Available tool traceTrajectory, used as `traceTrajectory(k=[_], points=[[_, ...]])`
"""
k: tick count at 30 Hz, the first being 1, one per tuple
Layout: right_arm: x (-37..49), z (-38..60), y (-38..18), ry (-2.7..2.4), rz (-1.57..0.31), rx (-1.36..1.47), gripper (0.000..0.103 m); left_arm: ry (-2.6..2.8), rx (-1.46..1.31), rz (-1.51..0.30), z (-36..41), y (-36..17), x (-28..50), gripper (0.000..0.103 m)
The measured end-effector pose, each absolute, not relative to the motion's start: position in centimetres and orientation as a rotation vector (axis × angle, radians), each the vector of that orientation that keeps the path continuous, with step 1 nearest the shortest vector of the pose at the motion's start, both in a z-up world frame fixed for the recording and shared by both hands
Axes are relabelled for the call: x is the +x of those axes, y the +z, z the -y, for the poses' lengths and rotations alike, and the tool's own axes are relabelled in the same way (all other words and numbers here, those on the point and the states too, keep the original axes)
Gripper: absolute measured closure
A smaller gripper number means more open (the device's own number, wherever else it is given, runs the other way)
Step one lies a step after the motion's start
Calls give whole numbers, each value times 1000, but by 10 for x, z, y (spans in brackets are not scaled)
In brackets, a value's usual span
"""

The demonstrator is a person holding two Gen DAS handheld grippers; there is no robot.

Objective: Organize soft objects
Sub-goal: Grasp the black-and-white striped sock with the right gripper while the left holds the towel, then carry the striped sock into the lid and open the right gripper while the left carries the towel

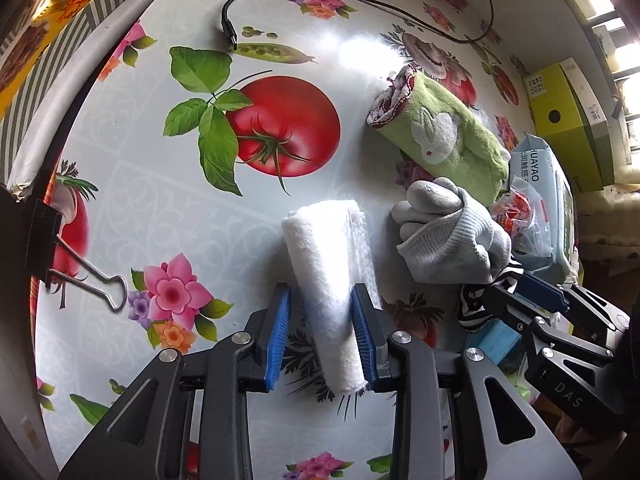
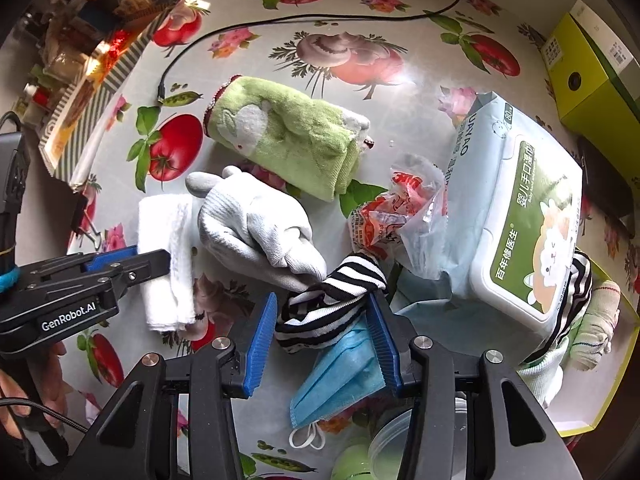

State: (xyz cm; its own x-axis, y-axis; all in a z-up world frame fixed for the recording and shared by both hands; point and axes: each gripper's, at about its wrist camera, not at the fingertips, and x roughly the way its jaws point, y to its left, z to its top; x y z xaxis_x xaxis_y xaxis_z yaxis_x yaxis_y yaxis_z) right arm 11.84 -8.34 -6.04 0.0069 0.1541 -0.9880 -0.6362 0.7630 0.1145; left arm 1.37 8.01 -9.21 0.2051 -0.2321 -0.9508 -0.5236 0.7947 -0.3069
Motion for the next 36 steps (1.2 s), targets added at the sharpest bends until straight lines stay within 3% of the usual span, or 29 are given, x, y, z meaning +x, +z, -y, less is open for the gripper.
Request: traceTrajectory(k=[3,6,7,11,36], points=[[117,83,-60,655,-1425,-428,90,237,-647,-1380,-74,-94,22,71],[114,87,-55,665,-1404,-423,94,224,-622,-1369,-68,-94,24,75],[114,90,-52,668,-1399,-416,94,210,-631,-1366,-67,-95,25,83],[112,100,-37,689,-1373,-371,95,198,-647,-1346,-64,-92,24,88],[94,153,46,737,-1205,-149,95,65,-566,-1194,-38,-8,27,89]])
